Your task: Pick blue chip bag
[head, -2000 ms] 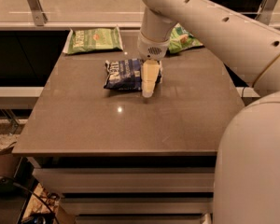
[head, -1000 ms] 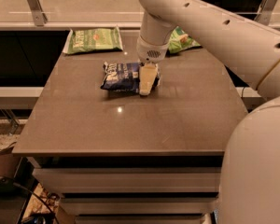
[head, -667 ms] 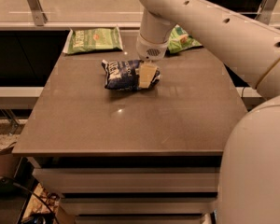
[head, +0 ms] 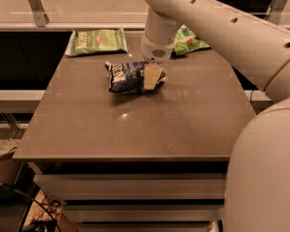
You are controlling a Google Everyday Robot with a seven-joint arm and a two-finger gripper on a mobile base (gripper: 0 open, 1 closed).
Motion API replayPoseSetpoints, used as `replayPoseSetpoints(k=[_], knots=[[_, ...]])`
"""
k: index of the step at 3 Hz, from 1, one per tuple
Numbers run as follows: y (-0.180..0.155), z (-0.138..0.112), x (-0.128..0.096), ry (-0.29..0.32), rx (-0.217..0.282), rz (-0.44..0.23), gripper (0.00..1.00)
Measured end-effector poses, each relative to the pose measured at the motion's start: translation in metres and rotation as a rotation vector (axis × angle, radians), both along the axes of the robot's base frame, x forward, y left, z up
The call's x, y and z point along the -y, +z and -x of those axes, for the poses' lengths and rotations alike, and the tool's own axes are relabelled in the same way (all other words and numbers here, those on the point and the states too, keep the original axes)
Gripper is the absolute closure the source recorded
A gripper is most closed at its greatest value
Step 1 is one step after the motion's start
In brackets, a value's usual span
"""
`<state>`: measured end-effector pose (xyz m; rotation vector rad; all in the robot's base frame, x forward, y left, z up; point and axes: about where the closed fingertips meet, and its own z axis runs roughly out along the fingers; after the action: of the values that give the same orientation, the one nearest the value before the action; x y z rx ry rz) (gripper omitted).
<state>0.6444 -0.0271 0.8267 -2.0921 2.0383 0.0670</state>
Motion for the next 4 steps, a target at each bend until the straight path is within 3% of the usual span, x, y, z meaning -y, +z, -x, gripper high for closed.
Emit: replayPoseSetpoints(k=[4], knots=[[0.0012, 0.0000, 0.0000, 0.000, 0.000, -0.001, 1.00]])
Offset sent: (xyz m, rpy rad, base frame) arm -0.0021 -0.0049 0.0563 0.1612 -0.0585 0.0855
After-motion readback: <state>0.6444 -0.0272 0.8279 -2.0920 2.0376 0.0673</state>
